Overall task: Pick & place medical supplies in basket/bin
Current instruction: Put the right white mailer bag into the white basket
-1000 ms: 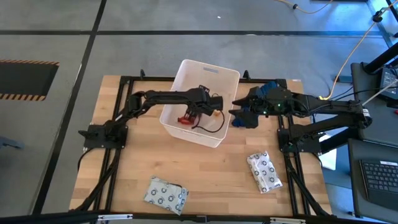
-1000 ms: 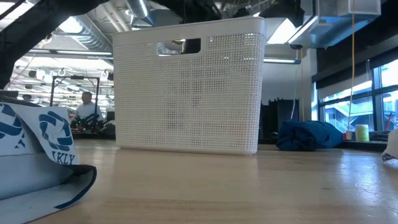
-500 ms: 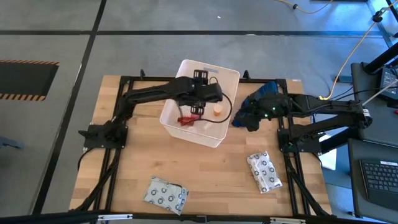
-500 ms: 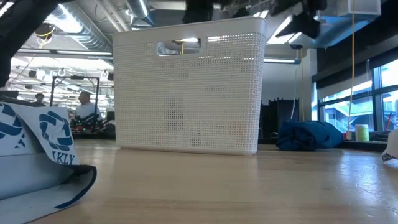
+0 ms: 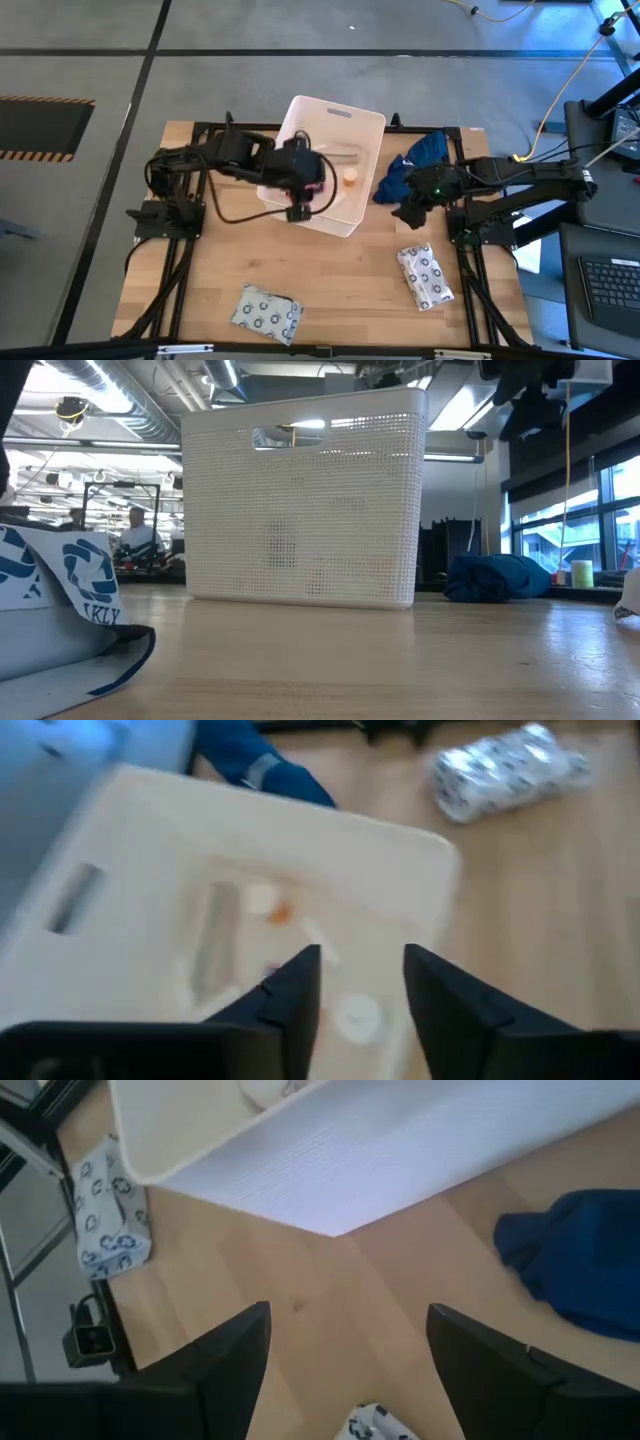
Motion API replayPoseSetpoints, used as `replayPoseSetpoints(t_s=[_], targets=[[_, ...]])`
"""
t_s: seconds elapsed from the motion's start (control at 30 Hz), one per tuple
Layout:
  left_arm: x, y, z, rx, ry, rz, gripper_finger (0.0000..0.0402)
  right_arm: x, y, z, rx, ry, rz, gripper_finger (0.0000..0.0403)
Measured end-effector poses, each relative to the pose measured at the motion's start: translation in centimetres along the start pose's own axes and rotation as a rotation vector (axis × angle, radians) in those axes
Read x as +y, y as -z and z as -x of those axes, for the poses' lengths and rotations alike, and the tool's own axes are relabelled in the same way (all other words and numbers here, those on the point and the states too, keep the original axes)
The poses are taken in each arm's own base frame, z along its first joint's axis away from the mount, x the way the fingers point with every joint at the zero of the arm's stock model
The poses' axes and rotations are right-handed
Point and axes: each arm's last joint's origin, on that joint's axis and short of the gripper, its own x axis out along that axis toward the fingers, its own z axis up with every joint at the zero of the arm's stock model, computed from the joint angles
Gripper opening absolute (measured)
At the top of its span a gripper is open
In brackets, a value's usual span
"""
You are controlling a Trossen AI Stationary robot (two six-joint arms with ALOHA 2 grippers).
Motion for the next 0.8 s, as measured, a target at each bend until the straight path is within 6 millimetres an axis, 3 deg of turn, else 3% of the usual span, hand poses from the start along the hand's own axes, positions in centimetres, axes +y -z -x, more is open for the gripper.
replayPoseSetpoints(t_s=[0.17, 0.33, 0.6, 0.7, 0.8], targets=[[-2.9, 0.9, 0.1, 0.074, 0.072, 0.009, 0.0074, 0.5, 0.5, 0.0, 0.017, -0.016, 0.030, 0.0268], [-5.8, 2.0, -1.1, 0.172, 0.169, 0.019, 0.0008, 0.7, 1.0, 0.1, 0.047, -0.012, 0.054, 0.0268], [-8.8, 4.3, -1.0, 0.421, 0.365, 0.147, 0.0002, 1.2, 1.6, 0.1, 0.078, -0.041, 0.065, 0.0268], [-9.5, 4.8, -1.8, 0.439, 0.331, 0.162, 0.0001, 1.3, 2.2, 0.2, 0.181, -0.089, 0.047, 0.0268], [-10.0, 4.4, -3.6, 0.367, 0.334, 0.170, 0.0002, 0.9, 2.7, 0.3, 0.279, -0.063, -0.121, 0.0268]])
